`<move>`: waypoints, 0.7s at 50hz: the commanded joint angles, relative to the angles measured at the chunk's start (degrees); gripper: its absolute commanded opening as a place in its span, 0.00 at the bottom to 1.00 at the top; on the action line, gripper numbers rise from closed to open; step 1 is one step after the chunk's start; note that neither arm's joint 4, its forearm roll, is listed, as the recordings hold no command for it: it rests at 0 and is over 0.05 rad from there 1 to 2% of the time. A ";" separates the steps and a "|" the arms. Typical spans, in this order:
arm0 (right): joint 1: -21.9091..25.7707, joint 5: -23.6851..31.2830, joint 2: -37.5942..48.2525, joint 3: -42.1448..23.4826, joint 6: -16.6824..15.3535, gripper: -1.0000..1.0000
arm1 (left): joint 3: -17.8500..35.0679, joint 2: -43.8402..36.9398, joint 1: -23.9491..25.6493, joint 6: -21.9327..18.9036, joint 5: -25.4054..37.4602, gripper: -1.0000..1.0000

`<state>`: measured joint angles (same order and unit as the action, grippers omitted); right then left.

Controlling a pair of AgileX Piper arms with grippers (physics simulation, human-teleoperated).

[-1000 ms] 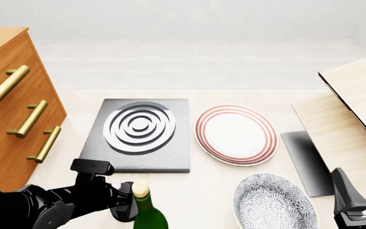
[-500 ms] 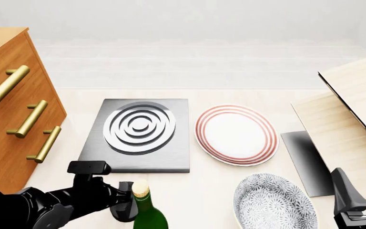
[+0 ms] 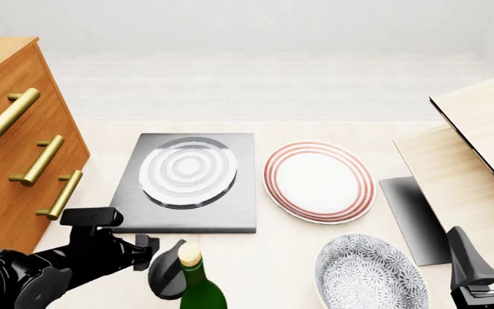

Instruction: Turn on the stove.

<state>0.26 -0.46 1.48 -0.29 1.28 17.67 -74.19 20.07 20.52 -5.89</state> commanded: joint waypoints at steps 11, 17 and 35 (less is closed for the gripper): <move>0.00 0.00 -0.01 0.00 -0.01 1.00 | -1.73 5.69 -8.94 -8.04 4.95 1.00; 0.00 0.01 -0.02 0.00 0.00 1.00 | -0.89 8.89 -8.60 -8.46 8.07 1.00; 0.00 0.00 0.00 0.00 0.00 1.00 | -0.12 20.54 -5.73 -6.62 17.23 1.00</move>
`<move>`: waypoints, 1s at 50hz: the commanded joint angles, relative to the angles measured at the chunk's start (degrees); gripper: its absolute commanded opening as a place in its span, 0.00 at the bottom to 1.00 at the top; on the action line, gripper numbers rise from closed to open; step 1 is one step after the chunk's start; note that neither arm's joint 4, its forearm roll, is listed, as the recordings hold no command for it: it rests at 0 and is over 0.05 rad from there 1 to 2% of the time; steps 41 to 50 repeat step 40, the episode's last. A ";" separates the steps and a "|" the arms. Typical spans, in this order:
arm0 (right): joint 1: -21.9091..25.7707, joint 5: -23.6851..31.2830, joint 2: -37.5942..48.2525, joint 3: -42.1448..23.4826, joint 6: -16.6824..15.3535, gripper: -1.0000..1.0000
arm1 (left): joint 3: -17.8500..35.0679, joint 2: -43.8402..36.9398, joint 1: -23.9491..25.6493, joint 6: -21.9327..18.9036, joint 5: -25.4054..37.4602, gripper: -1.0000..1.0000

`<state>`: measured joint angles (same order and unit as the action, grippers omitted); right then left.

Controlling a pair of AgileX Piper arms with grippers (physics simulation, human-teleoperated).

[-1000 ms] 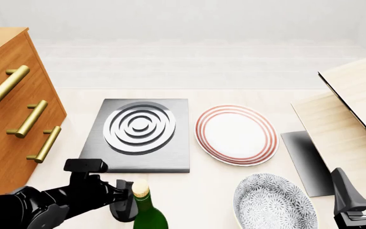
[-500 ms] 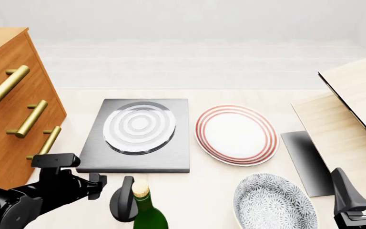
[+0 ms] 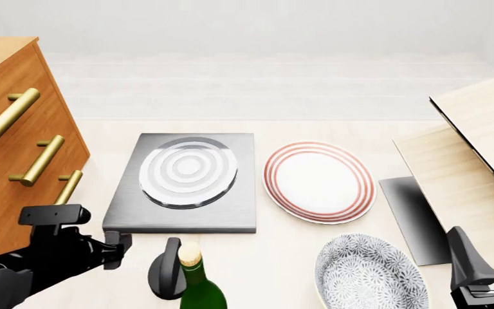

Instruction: Turn on the stove.

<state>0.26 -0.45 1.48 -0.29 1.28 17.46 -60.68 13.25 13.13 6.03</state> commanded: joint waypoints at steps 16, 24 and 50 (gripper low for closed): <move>0.00 0.00 0.01 0.00 0.00 1.00 | 0.25 22.02 2.78 0.63 15.61 1.00; 0.01 -0.01 0.02 0.00 0.00 1.00 | 1.54 28.75 3.96 0.04 20.32 1.00; 0.00 0.00 -0.01 0.00 0.00 1.00 | 6.63 40.73 7.41 -5.98 26.99 1.00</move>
